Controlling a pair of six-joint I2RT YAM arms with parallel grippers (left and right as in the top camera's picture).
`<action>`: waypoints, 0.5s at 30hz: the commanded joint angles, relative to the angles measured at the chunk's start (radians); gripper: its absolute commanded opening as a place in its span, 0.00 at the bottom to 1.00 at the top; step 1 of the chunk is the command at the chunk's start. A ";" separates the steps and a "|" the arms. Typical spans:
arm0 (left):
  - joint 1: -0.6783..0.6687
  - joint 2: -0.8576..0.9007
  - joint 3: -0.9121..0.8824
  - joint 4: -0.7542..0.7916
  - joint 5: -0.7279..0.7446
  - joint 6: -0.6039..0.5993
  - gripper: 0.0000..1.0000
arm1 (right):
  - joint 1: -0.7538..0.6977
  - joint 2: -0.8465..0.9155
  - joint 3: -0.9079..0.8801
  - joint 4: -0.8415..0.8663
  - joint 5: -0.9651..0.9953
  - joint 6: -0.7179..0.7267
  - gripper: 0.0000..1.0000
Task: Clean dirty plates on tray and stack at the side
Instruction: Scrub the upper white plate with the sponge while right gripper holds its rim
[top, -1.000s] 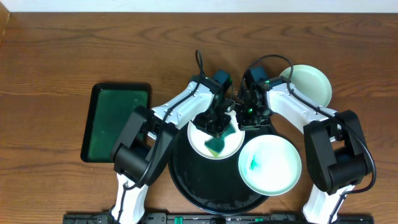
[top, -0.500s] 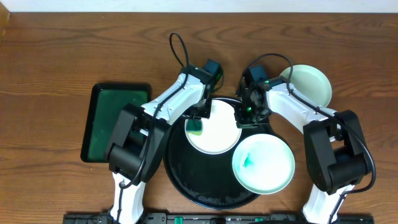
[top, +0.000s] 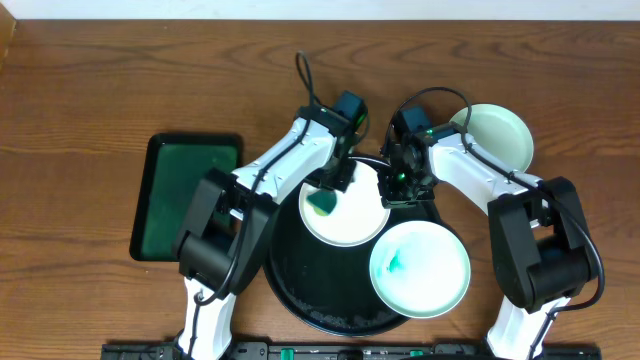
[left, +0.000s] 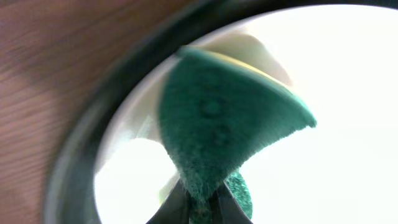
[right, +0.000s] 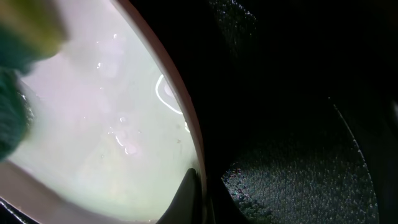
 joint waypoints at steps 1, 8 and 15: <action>-0.035 0.035 0.020 0.016 0.204 0.113 0.07 | -0.014 0.025 -0.018 -0.002 0.098 -0.007 0.01; -0.042 0.035 0.020 0.023 0.359 0.138 0.07 | -0.014 0.025 -0.018 -0.002 0.098 -0.007 0.01; -0.042 0.035 0.020 0.007 0.460 0.188 0.07 | -0.014 0.025 -0.018 -0.002 0.098 -0.007 0.01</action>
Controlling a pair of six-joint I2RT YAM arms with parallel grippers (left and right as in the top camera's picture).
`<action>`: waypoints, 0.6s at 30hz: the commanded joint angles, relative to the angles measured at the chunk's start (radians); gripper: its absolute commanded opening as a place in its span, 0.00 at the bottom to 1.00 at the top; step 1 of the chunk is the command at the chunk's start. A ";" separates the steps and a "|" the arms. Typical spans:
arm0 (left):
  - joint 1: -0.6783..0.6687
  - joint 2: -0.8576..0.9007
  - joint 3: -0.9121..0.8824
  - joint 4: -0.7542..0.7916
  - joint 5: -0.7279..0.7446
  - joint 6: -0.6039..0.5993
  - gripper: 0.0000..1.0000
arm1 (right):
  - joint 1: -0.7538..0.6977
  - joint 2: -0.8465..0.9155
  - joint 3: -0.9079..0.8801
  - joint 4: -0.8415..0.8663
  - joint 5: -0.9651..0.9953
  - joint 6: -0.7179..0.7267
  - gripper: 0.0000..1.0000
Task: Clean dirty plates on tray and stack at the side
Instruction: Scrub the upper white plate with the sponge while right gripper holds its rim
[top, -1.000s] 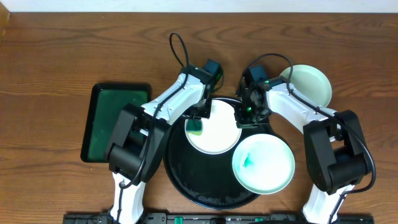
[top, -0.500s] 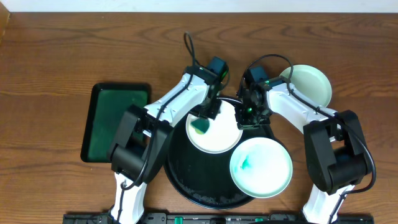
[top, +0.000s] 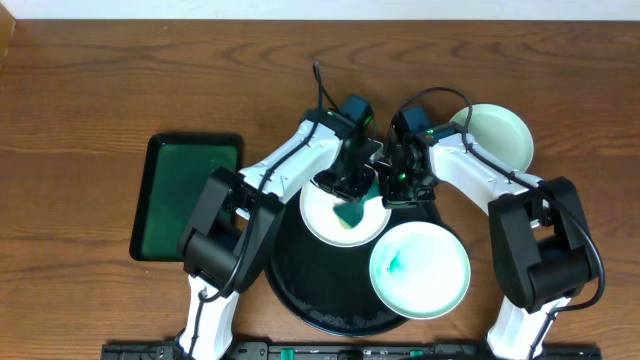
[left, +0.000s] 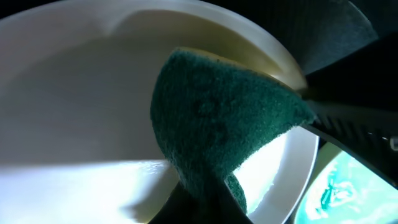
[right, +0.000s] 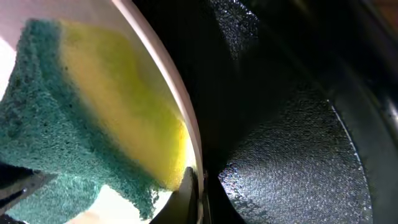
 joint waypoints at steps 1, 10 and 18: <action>-0.022 0.016 0.016 -0.008 0.126 0.076 0.07 | -0.013 0.025 -0.017 0.003 0.095 -0.014 0.01; 0.071 0.016 0.016 0.063 -0.344 -0.249 0.07 | -0.013 0.025 -0.017 0.001 0.095 -0.014 0.01; 0.150 0.016 0.016 -0.063 -0.493 -0.367 0.07 | -0.013 0.025 -0.017 -0.005 0.096 -0.014 0.01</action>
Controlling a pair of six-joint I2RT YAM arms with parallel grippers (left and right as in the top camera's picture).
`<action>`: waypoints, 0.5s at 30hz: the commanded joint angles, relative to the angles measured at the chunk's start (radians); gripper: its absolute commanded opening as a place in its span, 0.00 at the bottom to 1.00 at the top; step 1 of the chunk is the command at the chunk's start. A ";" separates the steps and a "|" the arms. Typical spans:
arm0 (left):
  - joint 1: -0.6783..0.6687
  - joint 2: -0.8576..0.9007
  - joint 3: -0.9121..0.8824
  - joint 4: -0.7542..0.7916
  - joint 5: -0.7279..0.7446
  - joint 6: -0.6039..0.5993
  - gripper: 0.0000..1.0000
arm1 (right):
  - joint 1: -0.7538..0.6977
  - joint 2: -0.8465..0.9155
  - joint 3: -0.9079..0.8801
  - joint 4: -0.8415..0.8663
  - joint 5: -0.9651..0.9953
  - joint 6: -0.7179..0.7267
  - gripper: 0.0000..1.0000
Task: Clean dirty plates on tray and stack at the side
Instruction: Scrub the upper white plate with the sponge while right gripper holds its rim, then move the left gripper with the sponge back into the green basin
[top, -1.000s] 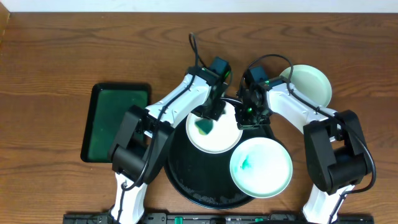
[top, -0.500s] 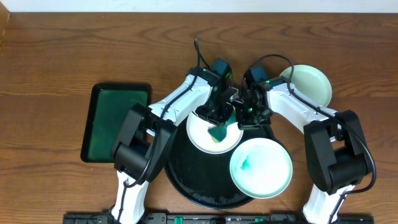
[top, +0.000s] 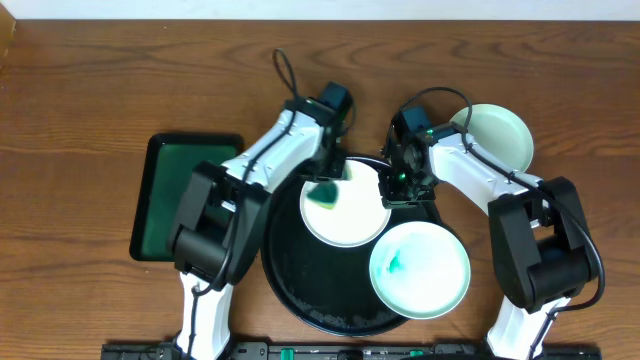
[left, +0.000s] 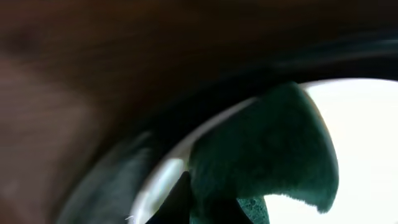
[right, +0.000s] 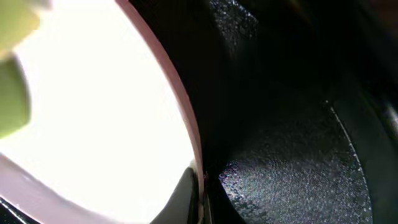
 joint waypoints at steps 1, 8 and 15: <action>0.043 0.015 0.002 -0.057 -0.197 -0.068 0.07 | -0.013 0.025 -0.017 -0.005 0.092 -0.017 0.01; -0.027 -0.031 0.002 -0.119 0.035 0.161 0.07 | -0.013 0.025 -0.017 -0.002 0.092 -0.012 0.01; -0.035 -0.199 0.003 -0.101 0.015 0.129 0.07 | -0.013 0.025 -0.017 -0.005 0.092 -0.010 0.01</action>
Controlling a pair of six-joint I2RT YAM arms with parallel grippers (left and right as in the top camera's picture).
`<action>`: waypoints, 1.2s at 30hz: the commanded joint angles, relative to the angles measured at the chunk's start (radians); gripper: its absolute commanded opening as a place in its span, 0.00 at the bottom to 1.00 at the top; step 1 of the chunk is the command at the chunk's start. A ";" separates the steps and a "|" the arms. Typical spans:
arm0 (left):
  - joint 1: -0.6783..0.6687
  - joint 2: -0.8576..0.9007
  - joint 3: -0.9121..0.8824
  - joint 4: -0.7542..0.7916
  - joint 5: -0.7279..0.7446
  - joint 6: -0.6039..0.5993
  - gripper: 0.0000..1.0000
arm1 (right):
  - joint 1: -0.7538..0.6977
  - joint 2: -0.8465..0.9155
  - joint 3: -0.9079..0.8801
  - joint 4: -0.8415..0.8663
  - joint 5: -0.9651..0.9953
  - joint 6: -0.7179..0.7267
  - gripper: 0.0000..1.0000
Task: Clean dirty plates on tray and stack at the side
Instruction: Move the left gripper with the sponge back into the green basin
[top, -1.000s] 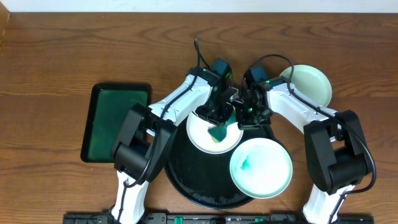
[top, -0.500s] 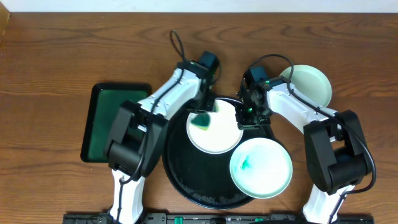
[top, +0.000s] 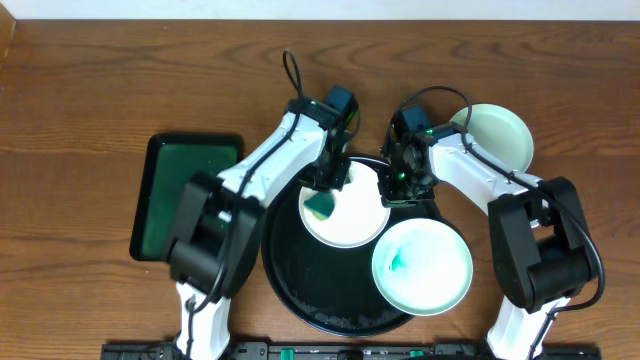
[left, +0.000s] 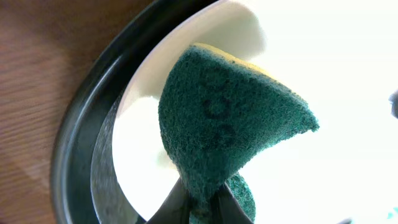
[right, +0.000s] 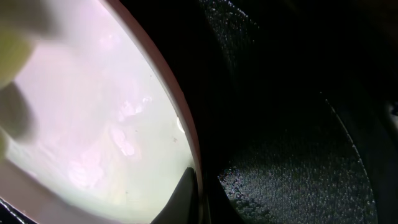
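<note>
A round black tray (top: 300, 285) holds two plates. My left gripper (top: 322, 195) is shut on a green-and-yellow sponge (left: 230, 127), pressed on the left part of the white plate (top: 350, 225) at the tray's back. My right gripper (top: 400, 192) is shut on that plate's right rim (right: 186, 134), one finger inside and one outside. A second plate (top: 425, 270) with a green smear lies at the tray's front right. A pale green plate (top: 497, 135) rests on the table at the back right, off the tray.
A dark green rectangular tray (top: 185, 195) lies on the wooden table (top: 100, 90) left of the black tray. Both arms meet over the black tray's back edge.
The sponge in my left gripper has shifted slightly down along the left side of the white plate. My right gripper still pinches the rim in the same place.
The sponge was first on the white plate's left side, then at its middle near my right gripper, then at its upper left edge, and now on the left part again. My right gripper stayed shut on the plate's rim throughout.
</note>
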 joint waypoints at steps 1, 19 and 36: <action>0.027 -0.144 0.002 0.000 -0.037 -0.021 0.07 | -0.013 0.025 -0.018 -0.011 0.094 -0.006 0.01; 0.590 -0.315 -0.021 -0.174 -0.250 -0.120 0.07 | -0.013 0.025 -0.018 -0.013 0.090 -0.007 0.01; 0.804 -0.056 -0.026 -0.126 0.016 -0.012 0.07 | -0.013 0.025 -0.018 -0.029 0.090 -0.008 0.01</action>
